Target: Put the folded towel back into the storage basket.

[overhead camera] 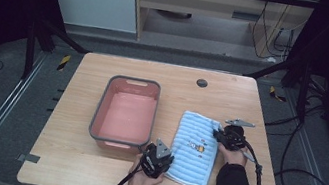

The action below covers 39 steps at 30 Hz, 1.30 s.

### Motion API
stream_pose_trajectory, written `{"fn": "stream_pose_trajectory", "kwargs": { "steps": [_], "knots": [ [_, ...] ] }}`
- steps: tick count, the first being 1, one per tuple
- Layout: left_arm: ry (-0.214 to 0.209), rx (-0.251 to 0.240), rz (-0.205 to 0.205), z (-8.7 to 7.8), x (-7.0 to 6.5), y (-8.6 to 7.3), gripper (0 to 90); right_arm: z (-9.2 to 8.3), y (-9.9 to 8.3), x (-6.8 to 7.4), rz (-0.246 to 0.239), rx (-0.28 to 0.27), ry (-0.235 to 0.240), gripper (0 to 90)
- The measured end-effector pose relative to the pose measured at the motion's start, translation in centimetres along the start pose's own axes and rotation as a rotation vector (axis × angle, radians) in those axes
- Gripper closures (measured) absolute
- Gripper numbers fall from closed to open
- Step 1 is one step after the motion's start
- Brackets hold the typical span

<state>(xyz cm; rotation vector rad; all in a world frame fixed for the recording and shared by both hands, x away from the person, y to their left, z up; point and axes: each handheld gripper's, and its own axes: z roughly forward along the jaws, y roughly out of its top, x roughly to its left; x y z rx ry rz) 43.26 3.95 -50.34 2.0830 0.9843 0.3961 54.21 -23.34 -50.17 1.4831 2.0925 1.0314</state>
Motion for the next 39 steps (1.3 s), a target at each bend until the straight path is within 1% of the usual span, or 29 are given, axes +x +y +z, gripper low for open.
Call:
{"fn": "stream_pose_trajectory", "kwargs": {
  "steps": [3,6,10,12,15,16,17,18,20,21,22,26,27,30,34,35,37,38,39],
  "knots": [
    [-0.003,-0.003,-0.008,-0.1,0.0,0.0,84.4,0.0,0.0,0.1,-0.003,-0.004,0.001,82.2],
    [-0.013,-0.018,-0.021,-0.2,0.2,-0.1,85.6,-0.4,0.2,0.0,0.000,-0.015,0.009,82.7],
    [-0.022,-0.029,-0.020,-0.7,0.2,0.1,85.9,-1.0,0.4,0.1,0.005,-0.044,0.025,82.9],
    [-0.017,-0.033,-0.013,-0.9,0.2,0.2,85.9,-1.3,0.5,0.2,0.003,-0.056,0.028,82.9],
    [-0.021,-0.043,-0.012,-1.2,0.1,0.3,85.9,-1.6,0.6,0.4,0.000,-0.064,0.031,83.0],
    [-0.020,-0.043,-0.004,-1.3,0.1,0.4,85.9,-1.8,0.7,0.5,-0.001,-0.070,0.036,82.9],
    [-0.025,-0.049,-0.002,-1.5,0.0,0.5,85.9,-2.2,0.9,0.6,-0.004,-0.087,0.043,83.0],
    [-0.027,-0.053,-0.003,-1.6,0.0,0.6,85.9,-2.3,0.9,0.6,-0.008,-0.092,0.043,83.0],
    [-0.028,-0.057,0.001,-1.8,0.0,0.7,85.9,-2.6,1.0,0.7,-0.004,-0.099,0.048,83.0],
    [-0.033,-0.067,0.004,-2.1,-0.1,0.9,85.9,-3.1,1.2,0.7,-0.002,-0.117,0.053,83.0],
    [-0.035,-0.071,0.005,-2.2,-0.1,1.0,86.0,-3.4,1.2,0.7,0.003,-0.123,0.060,83.0],
    [-0.037,-0.082,0.004,-2.6,-0.2,1.2,86.0,-4.0,1.6,0.8,-0.003,-0.139,0.063,83.1],
    [-0.037,-0.084,0.009,-2.7,-0.1,1.3,85.9,-4.3,1.8,0.9,-0.009,-0.151,0.063,83.1],
    [-0.040,-0.097,0.009,-3.2,-0.2,1.5,85.9,-4.7,2.1,1.2,-0.022,-0.164,0.063,83.0],
    [-0.048,-0.106,0.007,-3.5,-0.2,1.8,85.9,-5.1,2.3,1.3,-0.033,-0.175,0.058,83.0],
    [-0.052,-0.121,0.008,-3.9,0.0,2.1,85.9,-5.3,2.4,1.3,-0.039,-0.177,0.054,83.0],
    [-0.055,-0.123,0.007,-4.0,0.0,2.2,86.0,-5.6,2.5,1.4,-0.047,-0.181,0.049,83.1],
    [-0.066,-0.126,0.002,-4.1,-0.1,2.2,86.0,-5.7,2.6,1.4,-0.054,-0.183,0.044,83.0],
    [-0.067,-0.128,0.005,-4.3,-0.1,2.3,86.0,-5.9,2.7,1.4,-0.049,-0.187,0.046,83.1]
  ]
}}
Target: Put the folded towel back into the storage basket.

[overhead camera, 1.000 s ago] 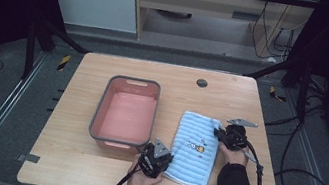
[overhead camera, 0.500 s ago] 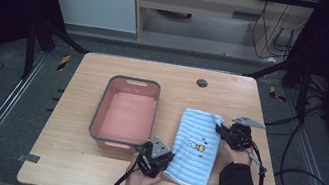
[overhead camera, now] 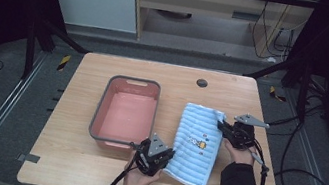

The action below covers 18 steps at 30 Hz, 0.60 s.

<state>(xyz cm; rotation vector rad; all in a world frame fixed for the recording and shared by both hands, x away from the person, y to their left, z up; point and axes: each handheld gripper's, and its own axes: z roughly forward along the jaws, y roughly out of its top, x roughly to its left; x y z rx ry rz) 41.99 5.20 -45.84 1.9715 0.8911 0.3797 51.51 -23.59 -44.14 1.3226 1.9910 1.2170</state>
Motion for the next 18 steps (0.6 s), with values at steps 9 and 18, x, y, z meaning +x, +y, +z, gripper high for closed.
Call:
{"fn": "stream_pose_trajectory", "kwargs": {
  "steps": [9,18],
  "knots": [
    [0.004,-0.041,0.011,-1.1,-0.3,0.9,86.0,-1.4,1.3,0.5,-0.025,-0.039,-0.017,83.0],
    [0.016,-0.066,0.027,-2.3,0.1,1.9,86.0,-2.3,2.7,1.2,-0.028,-0.082,-0.012,83.1]
  ]
}}
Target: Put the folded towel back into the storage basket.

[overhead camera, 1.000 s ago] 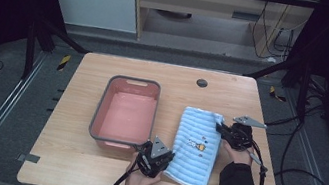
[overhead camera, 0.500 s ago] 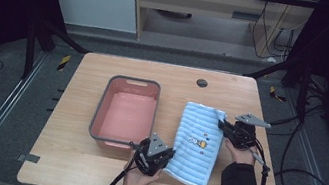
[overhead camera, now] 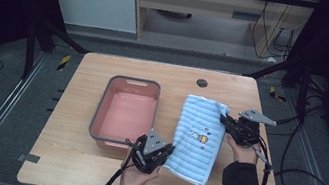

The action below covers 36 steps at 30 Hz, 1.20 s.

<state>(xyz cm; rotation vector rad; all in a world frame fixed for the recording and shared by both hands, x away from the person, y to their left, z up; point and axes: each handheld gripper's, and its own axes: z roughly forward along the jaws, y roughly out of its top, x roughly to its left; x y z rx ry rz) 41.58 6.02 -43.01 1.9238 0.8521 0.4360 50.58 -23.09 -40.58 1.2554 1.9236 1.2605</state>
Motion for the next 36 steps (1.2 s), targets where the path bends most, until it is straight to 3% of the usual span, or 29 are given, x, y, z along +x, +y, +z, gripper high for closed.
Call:
{"fn": "stream_pose_trajectory", "kwargs": {
  "steps": [15,36],
  "knots": [
    [0.005,-0.053,0.021,-2.2,0.1,2.0,86.0,-1.2,3.1,1.3,-0.037,-0.042,-0.004,83.1],
    [0.024,-0.112,0.014,-5.2,1.8,4.1,86.0,-1.8,6.9,3.5,-0.078,-0.099,0.011,83.1]
  ]
}}
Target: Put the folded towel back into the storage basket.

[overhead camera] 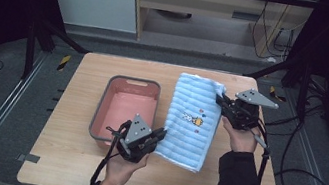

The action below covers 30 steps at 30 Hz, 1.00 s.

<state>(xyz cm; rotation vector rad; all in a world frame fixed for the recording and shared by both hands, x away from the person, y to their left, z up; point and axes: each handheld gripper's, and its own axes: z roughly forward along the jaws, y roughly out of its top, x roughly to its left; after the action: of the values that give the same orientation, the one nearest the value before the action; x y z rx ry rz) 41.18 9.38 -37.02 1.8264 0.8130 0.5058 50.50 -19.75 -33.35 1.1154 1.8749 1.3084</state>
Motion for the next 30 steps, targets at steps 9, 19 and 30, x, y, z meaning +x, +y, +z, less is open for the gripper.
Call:
{"fn": "stream_pose_trajectory", "kwargs": {
  "steps": [9,19,30],
  "knots": [
    [0.024,-0.021,0.001,-1.5,1.3,0.6,86.0,0.9,1.9,1.4,-0.018,-0.016,0.023,83.3],
    [0.058,-0.039,-0.020,-3.3,3.4,0.9,86.0,2.4,4.0,3.4,-0.045,-0.019,0.051,83.3],
    [0.103,-0.066,-0.031,-5.2,5.1,0.9,86.0,4.2,5.8,5.8,-0.070,-0.034,0.082,83.3]
  ]
}}
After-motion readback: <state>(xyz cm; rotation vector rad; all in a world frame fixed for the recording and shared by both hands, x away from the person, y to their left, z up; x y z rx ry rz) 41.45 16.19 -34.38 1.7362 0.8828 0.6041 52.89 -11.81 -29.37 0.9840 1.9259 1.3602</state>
